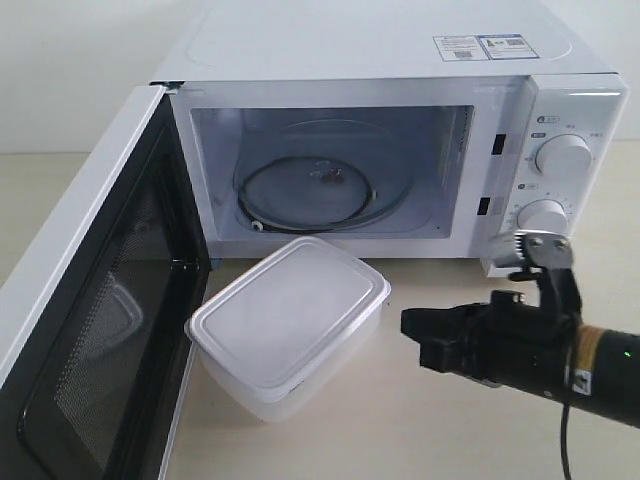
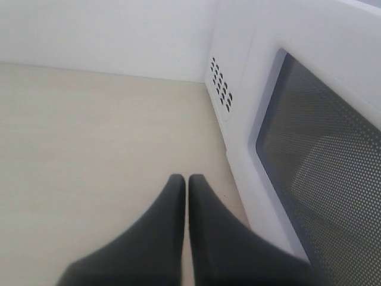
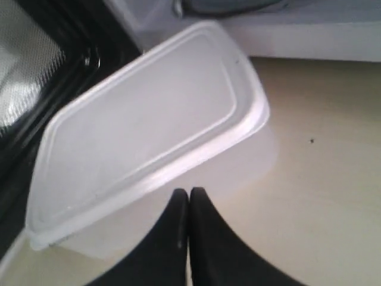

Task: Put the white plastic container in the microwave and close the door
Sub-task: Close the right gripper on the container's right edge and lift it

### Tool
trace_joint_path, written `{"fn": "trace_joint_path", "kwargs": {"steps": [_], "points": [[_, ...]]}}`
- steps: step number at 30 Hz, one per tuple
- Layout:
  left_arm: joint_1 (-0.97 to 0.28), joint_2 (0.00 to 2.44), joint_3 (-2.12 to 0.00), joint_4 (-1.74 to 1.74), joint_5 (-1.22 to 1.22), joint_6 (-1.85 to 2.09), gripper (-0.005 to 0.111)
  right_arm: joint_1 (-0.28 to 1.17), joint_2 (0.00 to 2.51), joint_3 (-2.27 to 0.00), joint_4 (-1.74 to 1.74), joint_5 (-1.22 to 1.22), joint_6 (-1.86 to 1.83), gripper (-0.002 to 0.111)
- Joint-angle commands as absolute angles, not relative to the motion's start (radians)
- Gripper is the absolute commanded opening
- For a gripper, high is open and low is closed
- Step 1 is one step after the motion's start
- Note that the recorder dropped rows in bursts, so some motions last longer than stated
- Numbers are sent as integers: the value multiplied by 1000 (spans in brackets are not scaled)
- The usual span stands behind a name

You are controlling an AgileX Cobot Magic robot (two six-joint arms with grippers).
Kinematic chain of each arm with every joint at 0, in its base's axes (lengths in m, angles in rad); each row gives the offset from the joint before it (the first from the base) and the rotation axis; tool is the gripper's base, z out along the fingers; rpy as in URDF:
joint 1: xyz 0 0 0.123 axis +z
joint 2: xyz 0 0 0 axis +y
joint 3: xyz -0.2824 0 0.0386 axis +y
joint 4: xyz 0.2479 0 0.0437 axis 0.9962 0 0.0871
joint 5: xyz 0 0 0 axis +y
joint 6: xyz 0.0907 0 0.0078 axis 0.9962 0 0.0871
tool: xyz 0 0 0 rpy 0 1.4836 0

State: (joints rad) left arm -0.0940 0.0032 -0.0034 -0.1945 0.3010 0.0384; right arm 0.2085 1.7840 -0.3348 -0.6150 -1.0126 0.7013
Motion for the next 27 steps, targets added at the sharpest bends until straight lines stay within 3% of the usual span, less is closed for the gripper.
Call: {"fn": "trace_joint_path", "kwargs": {"steps": [1,5,13,16,22,27], "points": [[-99,0,0,-190,296,31,4,209,1760,-198,-448,-1218,873,0],[-99,0,0,-190,296,31,4,209,1767,-203,-523,-1151,1151,0],[-99,0,0,-190,296,31,4,209,1767,-246,-639,-1148,1314,2],[-99,0,0,-190,296,31,4,217,1767,-270,-672,-1128,1400,11],[-99,0,0,-190,296,31,4,320,1767,-272,-606,-1065,1490,47],[-99,0,0,-190,296,31,4,455,1767,-275,-377,-1048,1490,44]]}}
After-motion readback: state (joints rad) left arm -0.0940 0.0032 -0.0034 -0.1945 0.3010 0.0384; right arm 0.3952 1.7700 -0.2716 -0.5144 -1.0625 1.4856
